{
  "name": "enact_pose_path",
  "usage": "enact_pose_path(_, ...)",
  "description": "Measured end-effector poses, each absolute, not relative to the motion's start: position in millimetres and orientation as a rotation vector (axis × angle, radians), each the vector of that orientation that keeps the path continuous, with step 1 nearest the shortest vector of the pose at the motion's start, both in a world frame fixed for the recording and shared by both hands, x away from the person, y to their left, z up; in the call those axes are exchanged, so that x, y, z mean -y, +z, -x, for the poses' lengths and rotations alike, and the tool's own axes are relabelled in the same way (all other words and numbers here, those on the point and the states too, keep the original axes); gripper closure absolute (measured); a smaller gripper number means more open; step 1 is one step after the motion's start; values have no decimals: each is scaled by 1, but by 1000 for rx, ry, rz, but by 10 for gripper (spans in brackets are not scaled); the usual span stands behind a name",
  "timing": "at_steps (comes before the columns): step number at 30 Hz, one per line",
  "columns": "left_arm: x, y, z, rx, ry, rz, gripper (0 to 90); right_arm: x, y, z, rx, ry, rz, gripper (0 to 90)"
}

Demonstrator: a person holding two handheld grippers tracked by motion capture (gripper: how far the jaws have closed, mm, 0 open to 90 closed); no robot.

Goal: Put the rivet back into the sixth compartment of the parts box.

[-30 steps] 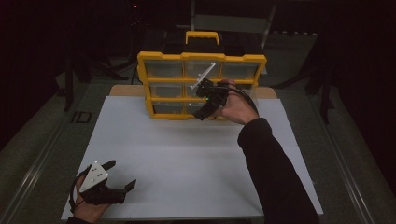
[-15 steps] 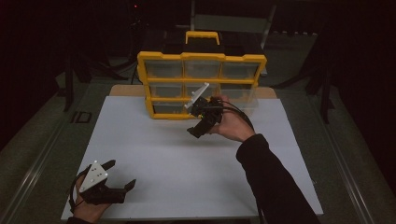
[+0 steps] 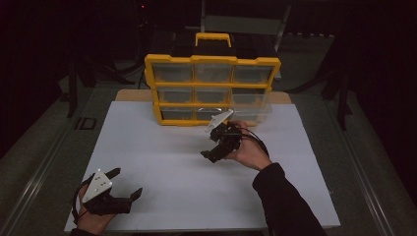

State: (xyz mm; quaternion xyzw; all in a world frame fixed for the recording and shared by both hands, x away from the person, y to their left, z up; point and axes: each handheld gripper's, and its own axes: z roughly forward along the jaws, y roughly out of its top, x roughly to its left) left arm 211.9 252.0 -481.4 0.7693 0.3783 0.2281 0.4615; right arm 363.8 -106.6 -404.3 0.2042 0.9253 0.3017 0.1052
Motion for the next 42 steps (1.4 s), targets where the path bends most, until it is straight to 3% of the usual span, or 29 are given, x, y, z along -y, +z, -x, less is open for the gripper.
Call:
enact_pose_path(16,-253,-481,-212,-937,567,-1881,17,156,-445,-321,-2596,1081,-754,142)
enact_pose_path(29,-254,-480,-212,-942,571,-1880,17,194,-441,-293,-2450,1119,-805,138)
enact_pose_path(42,-259,-478,-211,-952,587,-1861,17,266,-457,-256,-2250,1216,-971,128)
